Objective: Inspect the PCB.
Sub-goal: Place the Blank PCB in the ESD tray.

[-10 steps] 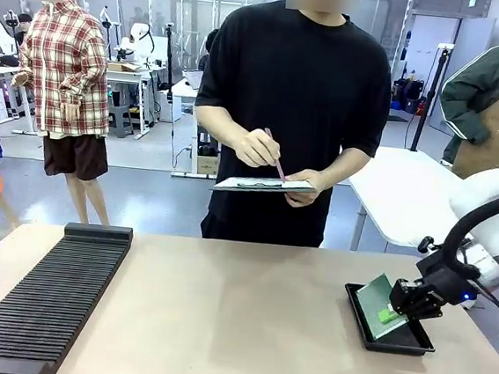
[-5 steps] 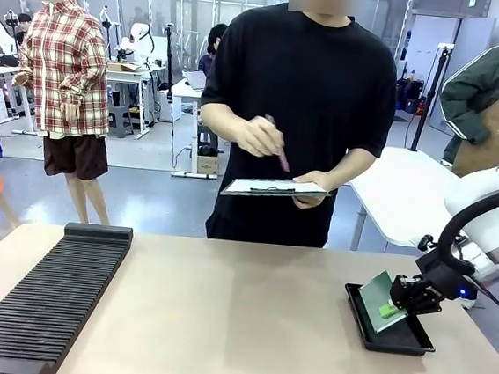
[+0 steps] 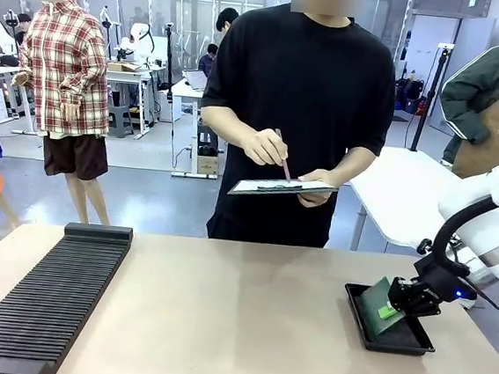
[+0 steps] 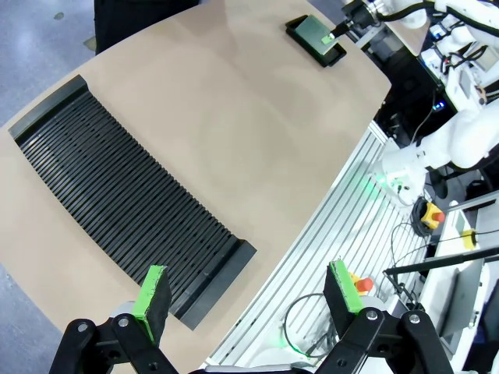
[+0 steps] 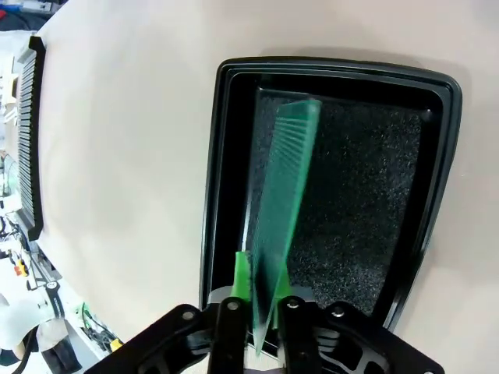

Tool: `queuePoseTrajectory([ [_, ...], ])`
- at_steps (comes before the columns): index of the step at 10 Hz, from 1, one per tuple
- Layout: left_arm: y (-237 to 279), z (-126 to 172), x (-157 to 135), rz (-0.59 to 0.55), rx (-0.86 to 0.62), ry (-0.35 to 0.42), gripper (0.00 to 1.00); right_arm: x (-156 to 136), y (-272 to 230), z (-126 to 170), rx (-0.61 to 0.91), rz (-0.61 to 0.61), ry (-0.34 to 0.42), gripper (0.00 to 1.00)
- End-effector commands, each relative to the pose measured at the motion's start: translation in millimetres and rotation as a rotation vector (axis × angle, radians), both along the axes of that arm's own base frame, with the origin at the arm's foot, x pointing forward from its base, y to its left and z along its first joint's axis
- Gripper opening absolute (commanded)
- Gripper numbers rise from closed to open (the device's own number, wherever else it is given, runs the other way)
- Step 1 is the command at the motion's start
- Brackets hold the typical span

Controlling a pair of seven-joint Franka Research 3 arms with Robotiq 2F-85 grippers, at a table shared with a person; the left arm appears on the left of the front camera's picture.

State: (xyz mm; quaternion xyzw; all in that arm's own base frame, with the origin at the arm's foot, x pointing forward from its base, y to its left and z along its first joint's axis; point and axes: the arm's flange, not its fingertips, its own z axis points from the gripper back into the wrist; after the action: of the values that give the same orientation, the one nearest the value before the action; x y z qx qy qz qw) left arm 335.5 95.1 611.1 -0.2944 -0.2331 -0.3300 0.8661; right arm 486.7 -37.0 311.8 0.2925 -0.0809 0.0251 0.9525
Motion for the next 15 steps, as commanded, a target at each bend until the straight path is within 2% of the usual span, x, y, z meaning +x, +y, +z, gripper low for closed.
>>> queuePoseTrajectory([
  [1, 0.0, 3.4, 2.1, 0.014, 0.021, 0.014, 1.0, 2.1, 7.6, 4.4, -0.021, -0.049, -0.002, 0.54],
  [4, 0.0, 3.4, 2.1, 0.014, 0.021, 0.014, 1.0, -7.7, 19.2, 16.3, -0.13, -0.102, -0.011, 0.99],
  [7, 0.0, 3.4, 2.1, 0.014, 0.021, 0.014, 1.0, -18.1, 32.3, 32.0, -0.299, -0.195, -0.016, 1.0],
  [8, 0.0, 3.4, 2.1, 0.014, 0.021, 0.014, 1.0, -21.5, 34.8, 40.5, -0.323, -0.217, -0.011, 0.94],
  [9, 0.0, 3.4, 2.1, 0.014, 0.021, 0.014, 1.0, -23.2, 37.9, 47.3, -0.323, -0.237, -0.012, 1.0],
  [10, 0.0, 3.4, 2.1, 0.014, 0.021, 0.014, 1.0, -26.9, 39.8, 44.1, -0.314, -0.227, 0.076, 1.0],
  [11, 0.0, 3.4, 2.1, 0.014, 0.021, 0.014, 1.0, -17.6, 28.4, 32.6, -0.296, -0.195, -0.036, 1.0],
  [15, 0.0, 3.4, 2.1, 0.014, 0.021, 0.014, 1.0, -17.6, 28.4, 32.6, -0.296, -0.195, -0.036, 1.0],
])
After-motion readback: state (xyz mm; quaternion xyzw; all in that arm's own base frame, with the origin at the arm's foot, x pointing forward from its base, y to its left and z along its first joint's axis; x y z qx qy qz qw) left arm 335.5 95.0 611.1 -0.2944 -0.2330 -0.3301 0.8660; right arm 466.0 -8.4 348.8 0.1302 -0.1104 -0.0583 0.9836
